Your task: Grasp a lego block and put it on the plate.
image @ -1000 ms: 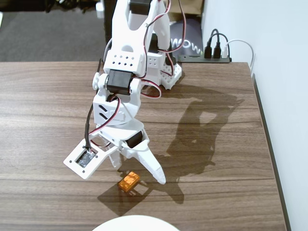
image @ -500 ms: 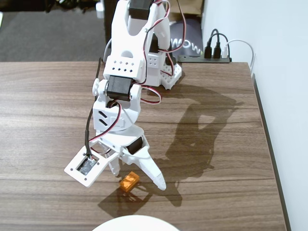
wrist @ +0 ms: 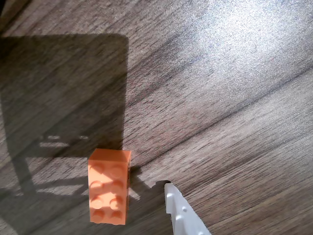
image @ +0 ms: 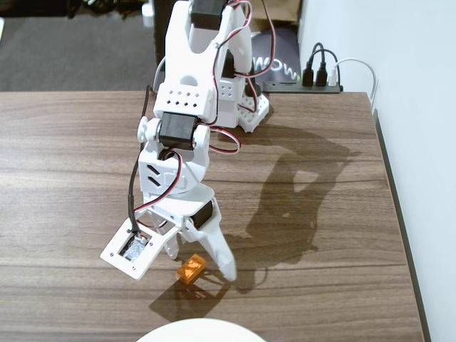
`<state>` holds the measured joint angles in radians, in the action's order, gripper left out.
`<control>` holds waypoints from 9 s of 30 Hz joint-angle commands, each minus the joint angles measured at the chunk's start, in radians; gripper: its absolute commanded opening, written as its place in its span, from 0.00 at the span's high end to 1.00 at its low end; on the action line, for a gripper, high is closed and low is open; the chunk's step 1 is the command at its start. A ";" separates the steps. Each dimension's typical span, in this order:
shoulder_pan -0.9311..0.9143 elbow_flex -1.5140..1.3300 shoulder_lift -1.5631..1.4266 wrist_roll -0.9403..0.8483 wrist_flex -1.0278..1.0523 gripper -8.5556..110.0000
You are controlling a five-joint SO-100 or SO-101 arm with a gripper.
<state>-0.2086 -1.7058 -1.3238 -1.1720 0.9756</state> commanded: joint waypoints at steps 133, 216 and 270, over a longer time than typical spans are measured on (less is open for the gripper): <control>0.161 0.634 0.199 -0.114 0.077 0.77; 0.333 -1.149 -1.970 0.413 0.293 0.92; 0.061 -1.236 -1.965 0.982 0.198 0.92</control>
<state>-0.1411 -2.9606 -3.2873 -0.2071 1.1720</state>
